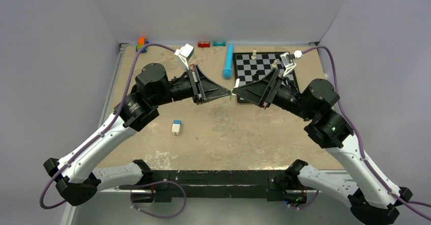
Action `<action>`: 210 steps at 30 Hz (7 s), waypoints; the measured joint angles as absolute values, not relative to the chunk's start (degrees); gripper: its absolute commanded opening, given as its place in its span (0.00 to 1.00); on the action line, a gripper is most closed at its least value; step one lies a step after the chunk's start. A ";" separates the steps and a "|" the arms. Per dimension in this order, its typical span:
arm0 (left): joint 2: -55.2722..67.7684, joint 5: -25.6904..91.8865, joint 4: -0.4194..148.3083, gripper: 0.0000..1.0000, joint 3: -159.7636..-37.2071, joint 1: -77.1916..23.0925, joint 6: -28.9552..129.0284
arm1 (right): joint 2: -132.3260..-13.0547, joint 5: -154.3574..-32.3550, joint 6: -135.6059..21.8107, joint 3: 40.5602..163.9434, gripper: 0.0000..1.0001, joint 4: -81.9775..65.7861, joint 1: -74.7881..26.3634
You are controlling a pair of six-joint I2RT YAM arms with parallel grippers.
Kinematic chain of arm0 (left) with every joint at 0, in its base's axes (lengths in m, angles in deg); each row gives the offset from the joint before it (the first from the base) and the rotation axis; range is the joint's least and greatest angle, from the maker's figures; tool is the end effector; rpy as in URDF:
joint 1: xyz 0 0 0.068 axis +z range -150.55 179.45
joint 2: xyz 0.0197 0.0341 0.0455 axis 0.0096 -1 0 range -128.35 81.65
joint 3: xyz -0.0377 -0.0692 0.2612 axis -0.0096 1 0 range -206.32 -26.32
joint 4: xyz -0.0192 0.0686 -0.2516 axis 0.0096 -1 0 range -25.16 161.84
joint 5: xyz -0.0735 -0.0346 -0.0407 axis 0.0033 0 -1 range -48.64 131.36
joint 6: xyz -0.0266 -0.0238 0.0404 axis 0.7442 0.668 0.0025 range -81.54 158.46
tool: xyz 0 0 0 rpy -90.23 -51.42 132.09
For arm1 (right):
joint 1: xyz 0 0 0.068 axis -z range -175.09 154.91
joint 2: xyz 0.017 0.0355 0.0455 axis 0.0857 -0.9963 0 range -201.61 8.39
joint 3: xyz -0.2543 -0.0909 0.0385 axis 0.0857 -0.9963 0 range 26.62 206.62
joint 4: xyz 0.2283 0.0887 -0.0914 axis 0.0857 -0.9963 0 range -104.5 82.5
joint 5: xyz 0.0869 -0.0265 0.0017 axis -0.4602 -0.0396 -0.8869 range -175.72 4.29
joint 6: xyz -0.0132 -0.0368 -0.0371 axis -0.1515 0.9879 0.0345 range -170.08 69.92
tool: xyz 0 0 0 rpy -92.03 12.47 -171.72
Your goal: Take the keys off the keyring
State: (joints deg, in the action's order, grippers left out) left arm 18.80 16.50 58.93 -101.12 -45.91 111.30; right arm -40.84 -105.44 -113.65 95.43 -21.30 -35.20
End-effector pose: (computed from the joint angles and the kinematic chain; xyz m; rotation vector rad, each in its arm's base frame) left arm 0.1531 -0.1764 0.4560 -0.0520 1.9699 -1.8431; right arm 0.1186 0.1158 0.4629 0.0254 1.7330 1.6636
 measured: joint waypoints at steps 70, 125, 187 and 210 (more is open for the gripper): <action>28.12 28.47 82.89 0.00 -84.25 -46.35 120.91 | -40.67 -101.46 -119.71 92.22 0.00 -13.17 -37.85; 6.02 7.16 12.82 0.28 -138.98 -44.43 58.53 | -49.41 -102.84 -102.49 111.21 0.00 -39.53 -39.44; 2.08 6.42 13.73 0.00 -141.08 -44.34 56.83 | -50.85 -106.27 -102.73 110.60 0.00 -37.41 -39.44; 12.07 10.07 35.33 0.00 -124.44 -44.03 76.74 | -48.27 -105.38 -106.51 106.38 0.00 -27.84 -39.27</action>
